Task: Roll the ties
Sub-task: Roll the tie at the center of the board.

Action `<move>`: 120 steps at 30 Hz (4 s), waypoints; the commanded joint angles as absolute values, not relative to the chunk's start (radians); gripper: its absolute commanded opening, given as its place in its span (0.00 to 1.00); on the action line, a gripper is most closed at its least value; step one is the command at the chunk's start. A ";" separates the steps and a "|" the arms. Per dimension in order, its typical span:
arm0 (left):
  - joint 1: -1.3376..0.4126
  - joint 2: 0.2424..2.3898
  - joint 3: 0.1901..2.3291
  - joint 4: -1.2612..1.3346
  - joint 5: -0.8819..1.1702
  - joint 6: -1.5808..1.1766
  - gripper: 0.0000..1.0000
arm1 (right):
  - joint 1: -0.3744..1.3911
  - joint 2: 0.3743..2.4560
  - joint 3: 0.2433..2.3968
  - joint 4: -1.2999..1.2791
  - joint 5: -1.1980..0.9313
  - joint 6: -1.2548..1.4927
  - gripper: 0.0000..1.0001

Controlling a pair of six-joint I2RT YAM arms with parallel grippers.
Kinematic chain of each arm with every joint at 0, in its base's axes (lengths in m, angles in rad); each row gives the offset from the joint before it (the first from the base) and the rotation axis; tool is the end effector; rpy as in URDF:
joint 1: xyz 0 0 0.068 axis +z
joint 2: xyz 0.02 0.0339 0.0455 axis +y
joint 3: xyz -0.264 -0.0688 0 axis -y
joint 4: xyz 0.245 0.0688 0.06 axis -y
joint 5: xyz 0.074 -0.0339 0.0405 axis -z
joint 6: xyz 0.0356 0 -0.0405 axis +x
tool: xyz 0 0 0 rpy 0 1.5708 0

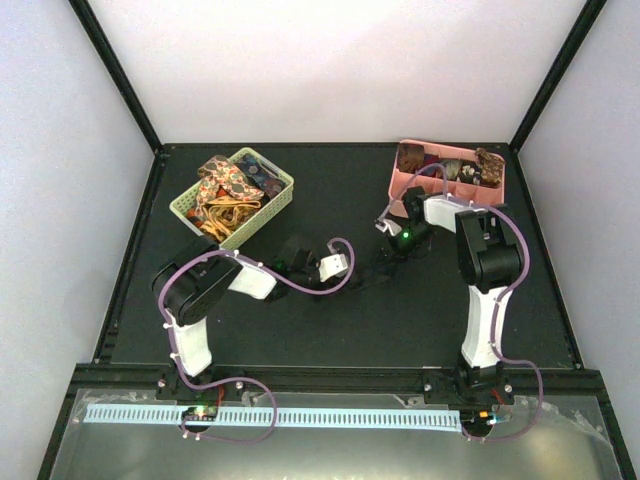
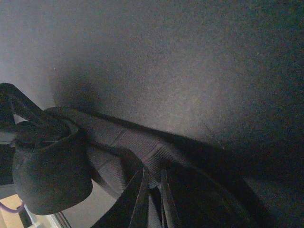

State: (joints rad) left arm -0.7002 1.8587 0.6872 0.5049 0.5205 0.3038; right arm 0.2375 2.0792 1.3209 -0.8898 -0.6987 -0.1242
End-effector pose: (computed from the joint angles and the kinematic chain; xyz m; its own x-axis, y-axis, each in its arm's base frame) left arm 0.2394 -0.2248 0.0994 -0.1945 0.5033 -0.8419 0.9601 0.2736 -0.0583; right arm 0.3443 0.1069 0.1182 -0.9452 -0.3264 -0.0028 -0.2509 0.7210 0.6459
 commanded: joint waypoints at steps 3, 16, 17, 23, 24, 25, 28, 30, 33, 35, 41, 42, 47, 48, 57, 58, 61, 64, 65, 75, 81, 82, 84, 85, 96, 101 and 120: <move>-0.680 1.809 0.662 0.539 0.594 0.282 0.41 | 0.223 2.048 1.223 -0.885 -0.563 -0.100 0.13; -0.675 1.878 0.714 0.436 0.535 0.319 0.41 | 0.218 2.024 1.179 -0.892 -0.597 -0.110 0.13; -0.678 1.883 0.716 0.421 0.527 0.326 0.41 | 0.219 2.020 1.189 -0.894 -0.630 -0.121 0.13; -0.692 1.902 0.748 0.334 0.472 0.352 0.41 | 0.223 1.918 1.237 -0.860 -0.830 -0.117 0.32; -0.694 1.903 0.753 0.324 0.465 0.354 0.40 | 0.229 1.911 1.248 -0.863 -0.854 -0.113 0.36; -0.696 1.904 0.759 0.314 0.459 0.355 0.40 | 0.238 1.909 1.260 -0.868 -0.862 -0.103 0.40; -0.704 1.907 0.772 0.292 0.448 0.357 0.40 | 0.278 1.925 1.284 -0.894 -0.889 -0.091 0.44; -0.706 1.910 0.780 0.284 0.442 0.356 0.40 | 0.303 1.940 1.285 -0.892 -0.905 -0.076 0.44; -0.709 1.908 0.783 0.281 0.438 0.359 0.40 | 0.329 1.972 1.287 -0.883 -0.902 -0.066 0.44; -0.709 1.910 0.785 0.278 0.436 0.360 0.40 | 0.340 1.988 1.286 -0.876 -0.899 -0.066 0.44; -0.710 1.917 0.792 0.276 0.442 0.354 0.41 | 0.363 2.019 1.289 -0.856 -0.873 -0.082 0.42; -0.711 1.917 0.791 0.277 0.442 0.354 0.41 | 0.365 2.025 1.291 -0.857 -0.867 -0.089 0.39; -0.710 1.916 0.792 0.278 0.439 0.350 0.41 | 0.365 2.031 1.294 -0.859 -0.850 -0.113 0.15; -0.710 1.916 0.792 0.278 0.440 0.351 0.41 | 0.365 2.029 1.293 -0.858 -0.848 -0.118 0.09; -0.699 1.886 0.778 0.337 0.474 0.320 0.68 | 0.361 2.038 1.282 -0.857 -0.795 -0.130 0.02; -0.692 1.874 0.770 0.364 0.488 0.311 0.72 | 0.359 2.040 1.279 -0.858 -0.790 -0.131 0.02; -0.682 1.837 0.745 0.434 0.507 0.287 0.79 | 0.351 2.043 1.267 -0.858 -0.765 -0.128 0.02; -0.675 1.804 0.694 0.544 0.532 0.262 0.85 | 0.339 2.045 1.258 -0.854 -0.733 -0.130 0.02; -0.674 1.796 0.673 0.591 0.539 0.252 0.86 | 0.334 2.046 1.255 -0.853 -0.723 -0.131 0.02; -0.673 1.939 0.574 1.025 0.558 0.116 0.92 | 0.308 2.065 1.244 -0.830 -0.634 -0.115 0.02; -0.691 2.078 0.582 1.260 0.549 0.041 0.91 | 0.305 2.076 1.241 -0.816 -0.629 -0.105 0.02; -0.701 2.088 0.591 1.254 0.535 0.044 0.91 | 0.305 2.079 1.242 -0.816 -0.631 -0.106 0.02; -0.715 2.112 0.604 1.266 0.528 0.052 0.90 | 0.303 2.084 1.244 -0.818 -0.633 -0.105 0.02; -0.723 2.120 0.607 1.275 0.524 0.060 0.90 | 0.304 2.085 1.245 -0.819 -0.632 -0.105 0.02; -0.759 2.116 0.697 1.035 0.422 0.152 0.62 | 0.301 2.086 1.245 -0.825 -0.649 -0.102 0.02; -0.762 2.046 0.697 0.866 0.405 0.200 0.44 | 0.296 2.065 1.250 -0.836 -0.687 -0.117 0.10; -0.765 1.985 0.834 0.300 0.327 0.243 0.39 | 0.281 1.967 1.315 -0.928 -0.893 -0.157 0.47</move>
State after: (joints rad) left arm -0.7616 1.9503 0.8169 0.4843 0.3721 0.2409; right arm 0.2619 1.9919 1.2957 -0.9146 -0.8471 -0.1555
